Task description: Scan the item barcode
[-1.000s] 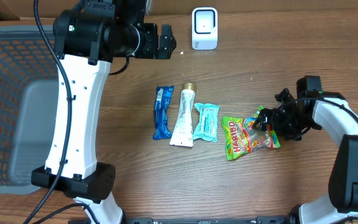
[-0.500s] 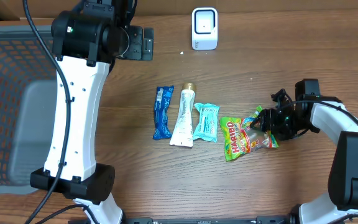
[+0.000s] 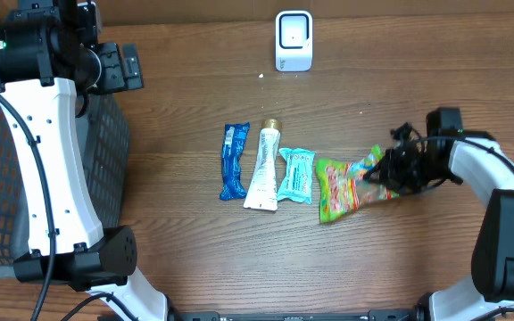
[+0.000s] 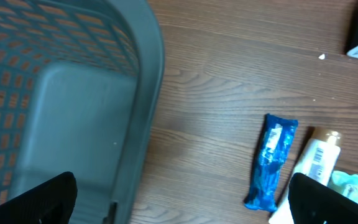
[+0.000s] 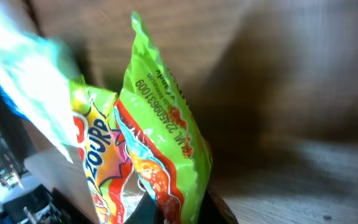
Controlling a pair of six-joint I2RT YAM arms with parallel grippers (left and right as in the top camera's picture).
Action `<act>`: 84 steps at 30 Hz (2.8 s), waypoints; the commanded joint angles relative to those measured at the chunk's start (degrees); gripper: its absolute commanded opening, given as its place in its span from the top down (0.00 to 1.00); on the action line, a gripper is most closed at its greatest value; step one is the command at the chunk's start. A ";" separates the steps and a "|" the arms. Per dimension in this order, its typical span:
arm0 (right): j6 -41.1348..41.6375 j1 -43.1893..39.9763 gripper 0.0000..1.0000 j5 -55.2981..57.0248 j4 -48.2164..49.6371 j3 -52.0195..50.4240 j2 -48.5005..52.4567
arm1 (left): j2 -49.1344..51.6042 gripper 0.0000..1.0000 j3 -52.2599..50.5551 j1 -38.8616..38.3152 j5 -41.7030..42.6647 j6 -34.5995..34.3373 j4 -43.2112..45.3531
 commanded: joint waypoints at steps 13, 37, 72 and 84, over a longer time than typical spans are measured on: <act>38.86 30.75 0.96 88.13 -32.81 26.67 -4.11 | -1.88 0.00 1.07 -0.28 1.27 -2.40 0.13; 33.22 43.43 0.39 57.16 -27.06 30.51 17.77 | -1.88 0.00 1.07 -0.28 1.27 -2.38 0.13; 13.03 10.69 0.43 21.09 1.01 3.28 4.68 | -1.88 0.00 1.07 -0.28 1.27 -2.38 0.11; 7.21 7.67 0.09 30.32 -20.79 26.75 3.54 | -1.86 0.00 1.07 -0.28 1.27 -2.38 0.11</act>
